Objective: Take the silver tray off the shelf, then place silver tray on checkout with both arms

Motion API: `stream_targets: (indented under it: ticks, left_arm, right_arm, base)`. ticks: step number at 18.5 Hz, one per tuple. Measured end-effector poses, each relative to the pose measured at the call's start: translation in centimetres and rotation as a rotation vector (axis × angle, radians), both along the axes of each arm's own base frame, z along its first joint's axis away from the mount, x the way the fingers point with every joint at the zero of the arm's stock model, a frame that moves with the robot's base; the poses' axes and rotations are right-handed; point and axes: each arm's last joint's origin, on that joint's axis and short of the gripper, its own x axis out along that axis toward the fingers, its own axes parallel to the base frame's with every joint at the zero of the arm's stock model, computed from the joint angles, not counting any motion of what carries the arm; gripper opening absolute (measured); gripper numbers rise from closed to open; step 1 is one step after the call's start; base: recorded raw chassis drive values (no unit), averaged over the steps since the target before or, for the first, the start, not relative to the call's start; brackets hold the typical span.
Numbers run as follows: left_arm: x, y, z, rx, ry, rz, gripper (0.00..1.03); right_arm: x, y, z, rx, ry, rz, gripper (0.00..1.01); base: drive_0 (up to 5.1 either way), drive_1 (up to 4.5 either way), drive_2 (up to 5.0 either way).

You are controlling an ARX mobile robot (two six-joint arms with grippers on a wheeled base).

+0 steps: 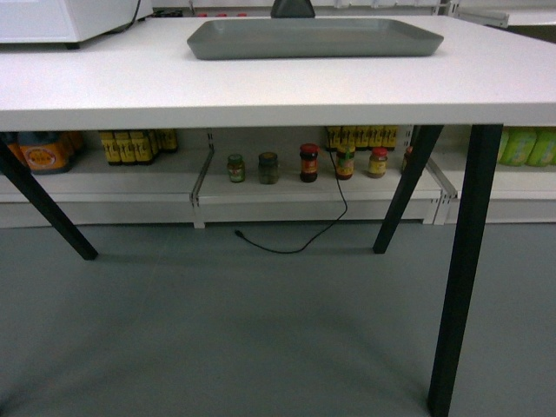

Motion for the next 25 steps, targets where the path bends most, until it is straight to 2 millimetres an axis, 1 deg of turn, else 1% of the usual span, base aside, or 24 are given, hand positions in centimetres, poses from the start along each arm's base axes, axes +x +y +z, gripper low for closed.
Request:
stream_targets:
  ticks: [25]
  left_arm:
    - [0.0, 0.0, -0.03, 0.001, 0.003, 0.0, 0.98]
  right_arm:
    - [0.0, 0.0, -0.02, -0.004, 0.002, 0.0, 0.98]
  base:
    - [0.0, 0.0, 0.0]
